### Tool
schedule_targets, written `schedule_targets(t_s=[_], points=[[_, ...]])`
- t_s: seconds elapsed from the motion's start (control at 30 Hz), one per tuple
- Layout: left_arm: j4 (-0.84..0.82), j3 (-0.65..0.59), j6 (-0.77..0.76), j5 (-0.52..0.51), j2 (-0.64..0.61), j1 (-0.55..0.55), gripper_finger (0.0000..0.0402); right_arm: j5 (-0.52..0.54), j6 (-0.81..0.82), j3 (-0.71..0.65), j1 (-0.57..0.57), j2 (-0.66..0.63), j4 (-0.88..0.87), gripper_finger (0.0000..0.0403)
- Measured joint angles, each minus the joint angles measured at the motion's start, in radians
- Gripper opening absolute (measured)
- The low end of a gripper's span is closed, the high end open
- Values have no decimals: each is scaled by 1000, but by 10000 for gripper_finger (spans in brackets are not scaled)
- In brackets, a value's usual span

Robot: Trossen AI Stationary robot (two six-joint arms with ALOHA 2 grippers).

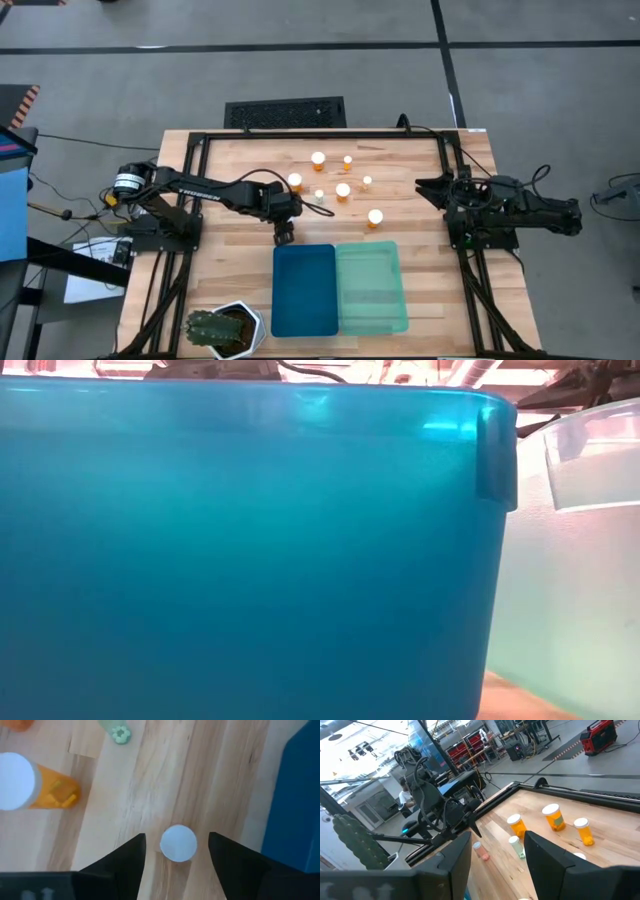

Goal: Pick and place medicine bottles into bin by pill shape (circle, oval)
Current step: Put the small pink pill bottle into the blue bin

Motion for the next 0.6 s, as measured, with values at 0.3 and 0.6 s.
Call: schedule_targets(t_s=[0.3,0.6], points=[[0,0,-1,48,5,9,263,0,0,0,0,0,0,191],[15,1,3,-6,37,-4,274,0,3,0,2,0,-17,192]])
